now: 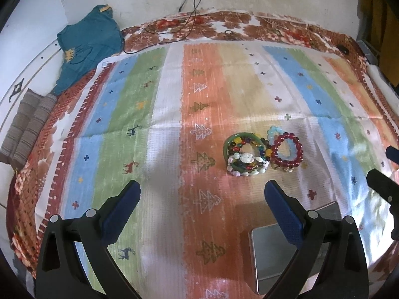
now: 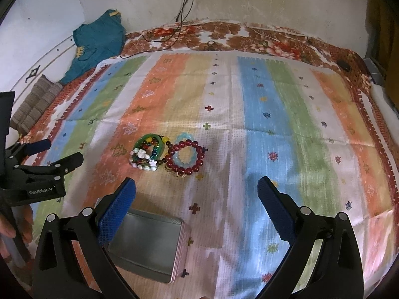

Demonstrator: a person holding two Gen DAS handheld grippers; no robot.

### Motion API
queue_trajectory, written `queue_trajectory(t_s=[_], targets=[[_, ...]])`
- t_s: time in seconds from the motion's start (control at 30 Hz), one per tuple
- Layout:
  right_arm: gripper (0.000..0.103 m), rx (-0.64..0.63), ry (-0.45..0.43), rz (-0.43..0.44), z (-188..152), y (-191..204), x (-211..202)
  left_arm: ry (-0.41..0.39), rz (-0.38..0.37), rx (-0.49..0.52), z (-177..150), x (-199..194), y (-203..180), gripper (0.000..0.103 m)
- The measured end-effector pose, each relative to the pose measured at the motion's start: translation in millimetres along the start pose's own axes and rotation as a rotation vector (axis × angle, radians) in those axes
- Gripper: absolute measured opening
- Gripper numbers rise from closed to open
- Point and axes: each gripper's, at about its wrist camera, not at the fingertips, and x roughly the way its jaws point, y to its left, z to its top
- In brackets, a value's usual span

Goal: Organize jewelry
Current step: 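Lower both tools over the bracelets, fingers open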

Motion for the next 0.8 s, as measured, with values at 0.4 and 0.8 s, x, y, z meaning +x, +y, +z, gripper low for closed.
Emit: queue_trajectory(t_s=[0.4,0.8], targets=[[0.099,-0.005,0.025,-0.011,11.5,-3.7,25.4,0.045,0.005,0.01,6.3,37.5,3.2,0.097],[0.099,-0.012,0.042,-0.028,23.8,-3.9,47.8,0.058,-0.005,0.005,15.7,61.1,2.8,0.097]])
